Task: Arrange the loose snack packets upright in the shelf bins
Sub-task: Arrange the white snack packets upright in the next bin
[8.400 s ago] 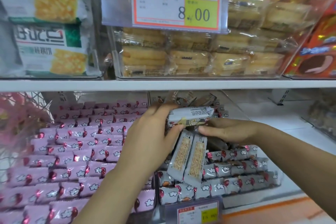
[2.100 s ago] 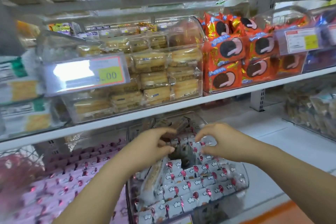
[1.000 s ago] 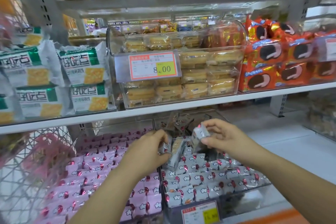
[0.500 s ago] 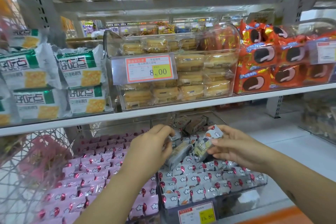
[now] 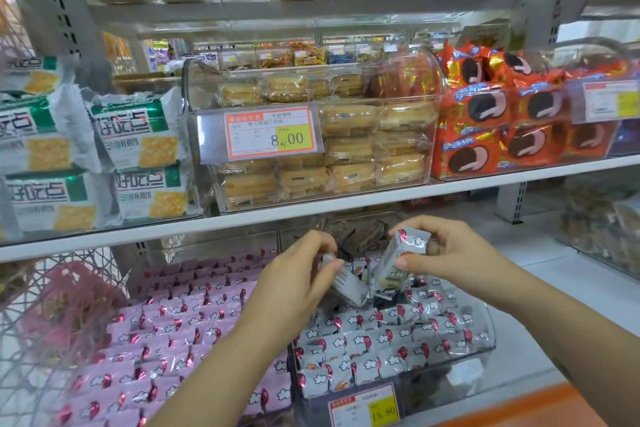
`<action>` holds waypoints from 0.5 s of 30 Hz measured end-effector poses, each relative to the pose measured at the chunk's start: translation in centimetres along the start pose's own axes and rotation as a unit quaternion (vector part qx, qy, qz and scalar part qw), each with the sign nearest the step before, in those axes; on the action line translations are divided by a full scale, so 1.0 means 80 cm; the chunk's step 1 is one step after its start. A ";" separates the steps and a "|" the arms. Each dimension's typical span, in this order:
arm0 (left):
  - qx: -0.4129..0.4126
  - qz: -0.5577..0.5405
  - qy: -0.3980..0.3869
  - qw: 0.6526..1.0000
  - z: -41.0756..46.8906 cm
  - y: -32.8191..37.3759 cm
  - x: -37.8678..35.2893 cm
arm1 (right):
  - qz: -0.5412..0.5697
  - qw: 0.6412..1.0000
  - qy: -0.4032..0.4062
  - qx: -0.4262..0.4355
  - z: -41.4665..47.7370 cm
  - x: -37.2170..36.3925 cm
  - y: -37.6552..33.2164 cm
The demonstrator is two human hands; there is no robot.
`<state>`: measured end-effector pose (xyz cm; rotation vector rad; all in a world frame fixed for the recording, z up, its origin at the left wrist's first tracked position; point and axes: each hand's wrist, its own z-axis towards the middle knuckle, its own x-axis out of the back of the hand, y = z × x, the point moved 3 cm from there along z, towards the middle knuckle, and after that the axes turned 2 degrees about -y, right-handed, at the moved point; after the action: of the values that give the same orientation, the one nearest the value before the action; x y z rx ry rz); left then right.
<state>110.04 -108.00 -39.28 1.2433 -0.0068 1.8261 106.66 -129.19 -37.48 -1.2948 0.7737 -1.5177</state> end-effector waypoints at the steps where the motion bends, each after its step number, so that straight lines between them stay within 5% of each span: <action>1: 0.015 -0.029 -0.009 0.999 0.001 0.001 -0.001 | 0.002 1.000 0.001 0.007 -0.001 0.002 -0.004; 6: 0.086 -0.184 -0.034 0.979 0.004 0.003 -0.004 | -0.018 0.999 -0.009 0.030 -0.004 0.012 -0.014; 15: 0.150 -0.507 -0.064 0.847 0.011 0.017 -0.022 | -0.011 0.989 -0.147 -0.002 -0.011 -0.012 -0.017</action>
<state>109.91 -110.40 -39.57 1.2160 0.7503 0.8215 105.47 -127.95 -36.80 -1.4926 0.5741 -1.3022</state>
